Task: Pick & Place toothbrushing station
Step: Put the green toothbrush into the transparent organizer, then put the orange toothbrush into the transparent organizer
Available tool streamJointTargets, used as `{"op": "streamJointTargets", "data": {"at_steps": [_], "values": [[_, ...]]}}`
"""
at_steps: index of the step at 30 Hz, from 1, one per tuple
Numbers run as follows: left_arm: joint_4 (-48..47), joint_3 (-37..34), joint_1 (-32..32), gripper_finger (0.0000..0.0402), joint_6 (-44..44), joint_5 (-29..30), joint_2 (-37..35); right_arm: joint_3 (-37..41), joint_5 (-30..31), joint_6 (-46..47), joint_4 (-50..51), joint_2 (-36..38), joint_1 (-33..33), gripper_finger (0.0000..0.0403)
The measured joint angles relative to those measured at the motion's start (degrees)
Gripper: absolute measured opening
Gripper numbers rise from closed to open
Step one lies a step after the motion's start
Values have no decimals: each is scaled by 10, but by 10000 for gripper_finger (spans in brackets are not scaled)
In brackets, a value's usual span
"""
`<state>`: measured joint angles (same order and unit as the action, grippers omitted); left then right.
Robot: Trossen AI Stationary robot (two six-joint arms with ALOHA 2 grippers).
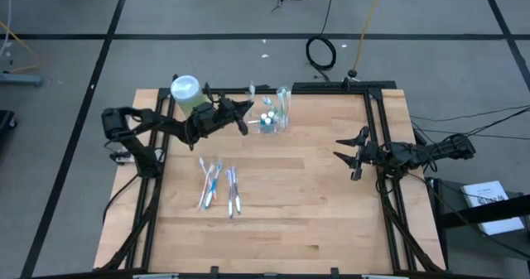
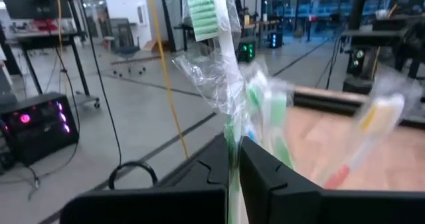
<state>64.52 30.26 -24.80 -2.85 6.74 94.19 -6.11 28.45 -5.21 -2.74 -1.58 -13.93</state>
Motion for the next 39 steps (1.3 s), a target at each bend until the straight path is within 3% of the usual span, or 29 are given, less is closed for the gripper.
{"op": "streamJointTargets", "data": {"at_steps": [18,26,39], "values": [[103,0,5,17,77,8,118,0,0,0,0,0,0,183],[107,0,5,6,94,8,135,0,0,0,0,0,0,183],[122,0,5,128,97,28,134,0,0,0,0,0,0,183]]}}
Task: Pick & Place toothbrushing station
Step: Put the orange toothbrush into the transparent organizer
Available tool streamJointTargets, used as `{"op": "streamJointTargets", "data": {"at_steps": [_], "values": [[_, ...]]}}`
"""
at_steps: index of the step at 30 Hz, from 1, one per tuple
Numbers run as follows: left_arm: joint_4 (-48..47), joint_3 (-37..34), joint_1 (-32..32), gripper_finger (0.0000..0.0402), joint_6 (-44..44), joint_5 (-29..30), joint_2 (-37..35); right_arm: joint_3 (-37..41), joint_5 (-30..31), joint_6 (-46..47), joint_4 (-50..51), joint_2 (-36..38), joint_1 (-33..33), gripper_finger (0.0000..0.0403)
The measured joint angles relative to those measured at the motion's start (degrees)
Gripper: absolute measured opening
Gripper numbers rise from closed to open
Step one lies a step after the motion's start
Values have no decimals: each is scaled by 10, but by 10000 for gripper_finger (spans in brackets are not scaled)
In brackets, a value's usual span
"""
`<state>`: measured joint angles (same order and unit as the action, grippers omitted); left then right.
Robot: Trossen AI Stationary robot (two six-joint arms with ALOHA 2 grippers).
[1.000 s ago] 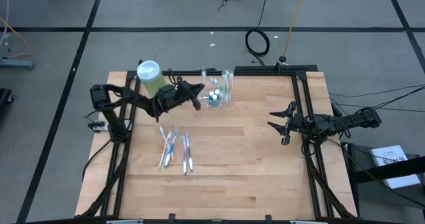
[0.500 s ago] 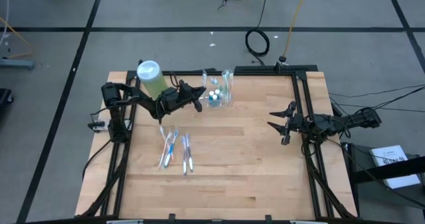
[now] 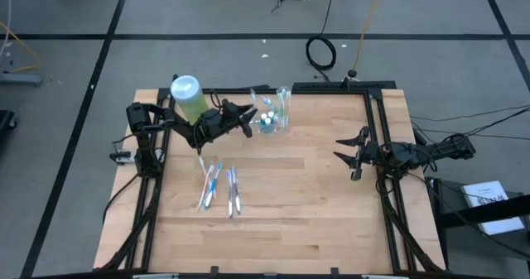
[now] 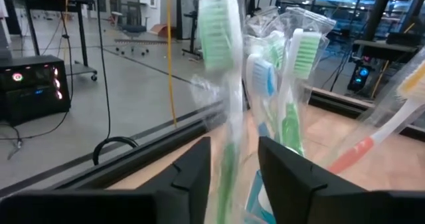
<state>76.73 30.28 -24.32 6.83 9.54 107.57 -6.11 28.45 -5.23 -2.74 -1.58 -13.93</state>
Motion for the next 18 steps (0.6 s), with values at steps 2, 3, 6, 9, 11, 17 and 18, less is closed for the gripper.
{"op": "streamJointTargets", "data": {"at_steps": [2,3,6,9,11,17,18], "values": [[0,0,0,139,-2,0,0,0,0,0,0,0,0,183],[0,0,0,143,-3,0,0,0,0,0,0,0,0,183],[0,0,0,150,-3,0,0,0,0,0,0,0,0,183],[14,0,0,152,-21,0,0,0,0,0,0,0,0,183],[27,0,0,152,-47,1,-4,0,0,0,0,0,0,183],[7,0,0,152,-74,1,-64,0,0,0,0,0,0,183],[-12,0,1,152,-81,1,-82,0,0,0,0,0,0,183]]}}
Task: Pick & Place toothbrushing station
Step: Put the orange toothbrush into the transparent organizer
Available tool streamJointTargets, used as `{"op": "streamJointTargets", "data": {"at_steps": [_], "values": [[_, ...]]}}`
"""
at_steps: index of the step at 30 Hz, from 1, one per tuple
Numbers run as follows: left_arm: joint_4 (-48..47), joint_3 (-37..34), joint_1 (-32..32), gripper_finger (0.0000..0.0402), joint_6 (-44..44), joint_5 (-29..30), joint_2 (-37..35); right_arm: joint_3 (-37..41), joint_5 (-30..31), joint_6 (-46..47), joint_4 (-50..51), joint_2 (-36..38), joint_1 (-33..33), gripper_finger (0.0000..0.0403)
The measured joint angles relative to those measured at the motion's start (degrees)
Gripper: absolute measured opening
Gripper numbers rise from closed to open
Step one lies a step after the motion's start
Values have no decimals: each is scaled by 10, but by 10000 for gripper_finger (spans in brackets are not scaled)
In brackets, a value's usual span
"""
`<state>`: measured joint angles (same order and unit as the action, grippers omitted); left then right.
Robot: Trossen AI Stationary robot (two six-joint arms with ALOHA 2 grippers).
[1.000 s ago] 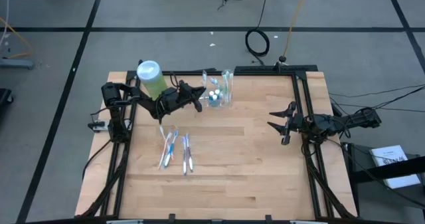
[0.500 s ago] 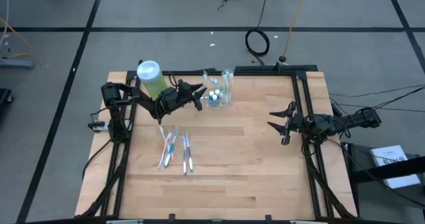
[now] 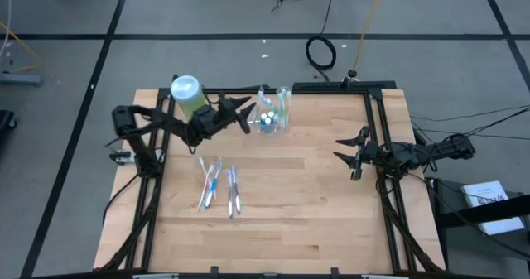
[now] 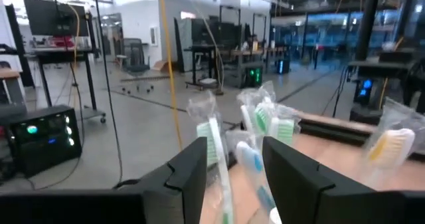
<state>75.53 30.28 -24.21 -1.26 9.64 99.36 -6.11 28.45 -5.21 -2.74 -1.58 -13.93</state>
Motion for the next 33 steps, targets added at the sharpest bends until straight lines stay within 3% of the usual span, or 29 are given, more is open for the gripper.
{"op": "streamJointTargets", "data": {"at_steps": [7,17,24,29,33], "values": [[-219,0,18,152,-22,0,-159,0,0,0,0,0,0,183],[-635,0,113,152,111,-23,-358,0,0,0,0,0,0,183],[-740,0,248,152,255,-52,-384,0,0,0,0,0,0,183],[-880,0,312,152,335,-21,-383,0,0,0,0,0,0,183],[-1025,0,325,152,483,18,-383,0,0,0,0,0,0,183]]}}
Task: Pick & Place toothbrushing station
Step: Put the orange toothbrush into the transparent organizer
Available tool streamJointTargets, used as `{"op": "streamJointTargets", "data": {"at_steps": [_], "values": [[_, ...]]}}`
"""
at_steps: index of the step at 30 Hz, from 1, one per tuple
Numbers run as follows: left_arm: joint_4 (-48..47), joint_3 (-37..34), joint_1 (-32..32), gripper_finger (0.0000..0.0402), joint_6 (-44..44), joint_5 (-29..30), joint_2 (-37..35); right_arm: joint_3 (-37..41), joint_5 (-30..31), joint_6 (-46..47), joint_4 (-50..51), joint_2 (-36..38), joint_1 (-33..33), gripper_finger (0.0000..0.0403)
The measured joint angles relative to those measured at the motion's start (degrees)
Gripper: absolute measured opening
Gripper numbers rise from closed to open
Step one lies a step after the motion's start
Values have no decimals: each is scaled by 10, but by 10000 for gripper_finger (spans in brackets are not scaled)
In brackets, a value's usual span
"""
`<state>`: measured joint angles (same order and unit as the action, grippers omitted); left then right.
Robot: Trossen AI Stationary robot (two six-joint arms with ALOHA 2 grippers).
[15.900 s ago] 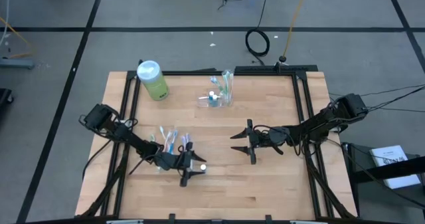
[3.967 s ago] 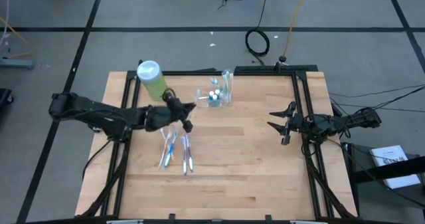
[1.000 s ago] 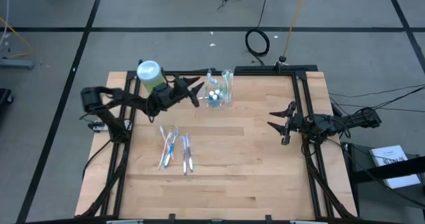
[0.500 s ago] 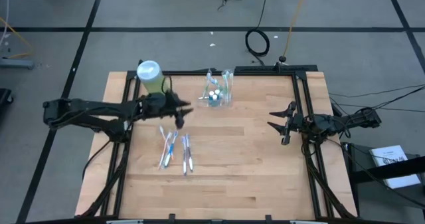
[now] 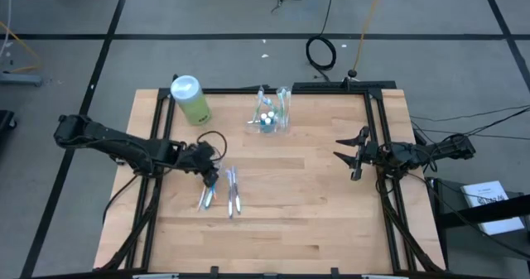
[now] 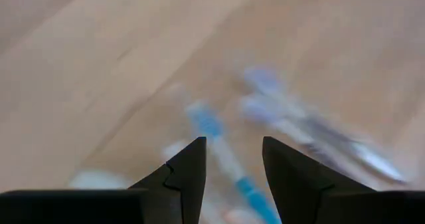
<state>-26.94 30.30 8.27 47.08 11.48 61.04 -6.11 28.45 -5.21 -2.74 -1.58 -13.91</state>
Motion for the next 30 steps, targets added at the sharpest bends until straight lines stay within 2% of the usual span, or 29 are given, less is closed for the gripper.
{"op": "streamJointTargets", "data": {"at_steps": [3,9,19,30], "values": [[-59,0,0,152,82,13,0,0,0,0,0,0,0,183],[-70,0,8,152,129,7,3,0,0,0,0,0,0,183],[-66,0,55,152,226,-109,70,0,0,0,0,0,0,183],[-91,0,95,152,334,-115,112,0,0,0,0,0,0,183]]}}
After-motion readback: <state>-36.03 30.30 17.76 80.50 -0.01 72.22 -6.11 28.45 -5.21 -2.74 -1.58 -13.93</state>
